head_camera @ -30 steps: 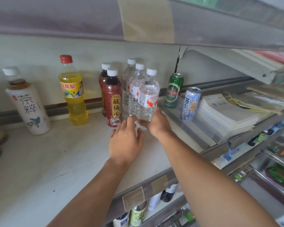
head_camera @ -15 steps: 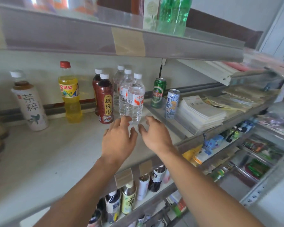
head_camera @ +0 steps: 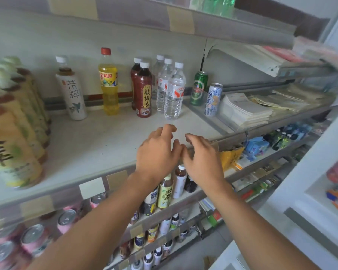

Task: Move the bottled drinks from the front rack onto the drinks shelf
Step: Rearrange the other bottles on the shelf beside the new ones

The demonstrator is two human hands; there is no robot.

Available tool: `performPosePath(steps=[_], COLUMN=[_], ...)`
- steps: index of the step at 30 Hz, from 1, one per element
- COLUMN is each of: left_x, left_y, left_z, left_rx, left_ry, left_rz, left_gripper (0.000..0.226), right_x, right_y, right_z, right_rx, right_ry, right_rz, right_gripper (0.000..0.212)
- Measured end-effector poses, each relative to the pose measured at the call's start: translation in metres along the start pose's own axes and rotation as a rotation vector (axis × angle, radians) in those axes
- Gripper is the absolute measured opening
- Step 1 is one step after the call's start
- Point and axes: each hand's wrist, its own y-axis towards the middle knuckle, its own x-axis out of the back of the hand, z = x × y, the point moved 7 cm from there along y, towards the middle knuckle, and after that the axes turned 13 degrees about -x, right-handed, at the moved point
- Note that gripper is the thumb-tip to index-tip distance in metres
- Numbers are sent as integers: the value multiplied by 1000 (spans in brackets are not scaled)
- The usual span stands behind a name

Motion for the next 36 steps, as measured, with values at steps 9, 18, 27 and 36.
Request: performPosePath(steps=[9, 18, 27, 36], left_x=[16, -41, -160, -299], left_y=[-73, -180, -344, -549], left_z=[10, 45, 100, 198], left_rx=[-113, -21, 226, 446], left_ry=[-100, -104, -91, -71], left_rz=[90, 362, 621, 783], left_gripper=[27, 27, 28, 28], right_x=[-7, -64, -182, -347], right_y=[-83, -189, -342, -490], right_z=[13, -42, -156, -255], right_rx=[-59, -126, -340, -430], right_ry=[-47, -75, -2, -28], right_rz=[-5, 147, 356, 610], right_gripper=[35, 34, 32, 31])
